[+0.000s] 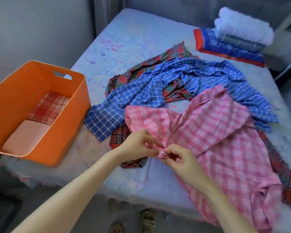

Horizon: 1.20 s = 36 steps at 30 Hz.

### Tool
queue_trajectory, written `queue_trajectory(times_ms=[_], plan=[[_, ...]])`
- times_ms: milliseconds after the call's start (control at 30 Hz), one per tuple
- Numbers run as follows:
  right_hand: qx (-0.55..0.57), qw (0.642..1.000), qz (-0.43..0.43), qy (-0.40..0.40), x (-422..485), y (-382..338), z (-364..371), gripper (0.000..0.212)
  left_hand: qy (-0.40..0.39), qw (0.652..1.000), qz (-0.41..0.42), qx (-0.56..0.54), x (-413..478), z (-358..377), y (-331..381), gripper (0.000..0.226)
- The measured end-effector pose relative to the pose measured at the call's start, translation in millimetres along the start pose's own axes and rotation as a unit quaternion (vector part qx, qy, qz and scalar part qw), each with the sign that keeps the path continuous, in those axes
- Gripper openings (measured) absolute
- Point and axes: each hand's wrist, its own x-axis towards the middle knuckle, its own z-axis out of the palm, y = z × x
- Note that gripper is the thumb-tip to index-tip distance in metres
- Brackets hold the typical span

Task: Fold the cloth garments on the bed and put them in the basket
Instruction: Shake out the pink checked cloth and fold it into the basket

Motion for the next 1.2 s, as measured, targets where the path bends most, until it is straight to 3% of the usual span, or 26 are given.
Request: queue_trajectory(times_ms=[233, 300, 400, 467, 567, 633, 700, 833, 1200], plan=[[-0.047, 0.995, -0.043, 0.081, -21, -79, -113, 0.007, -0.139, 0.979, 0.082, -0.125, 31, -27, 117, 0.021], [-0.056, 0.989, -0.041, 0.129, -28, -92, -143, 0.013, -0.107, 0.982, 0.127, -0.086, 41, -27, 147, 0.03], [-0.079, 0.982, -0.033, 0.166, -33, -110, -182, 0.011, -0.006, 0.981, 0.193, 0.026, 56, -14, 182, 0.007], [-0.095, 0.976, -0.043, 0.189, -38, -123, -212, 0.009, 0.037, 0.977, 0.204, 0.047, 69, -4, 210, 0.012], [-0.091, 0.964, -0.057, 0.243, -39, -135, -253, 0.023, 0.107, 0.975, 0.19, 0.041, 83, 3, 237, 0.008], [-0.062, 0.958, -0.058, 0.275, -39, -138, -288, 0.021, 0.145, 0.973, 0.172, 0.044, 93, 2, 252, 0.032], [-0.048, 0.951, -0.068, 0.298, -39, -140, -322, 0.018, 0.174, 0.973, 0.146, 0.045, 106, 0, 261, 0.039], [-0.02, 0.929, -0.101, 0.355, -38, -147, -387, 0.022, 0.228, 0.967, 0.102, 0.057, 126, -9, 279, 0.018], [0.097, 0.864, -0.172, 0.463, -32, -154, -505, 0.021, 0.309, 0.941, -0.038, 0.13, 168, -29, 310, 0.008]])
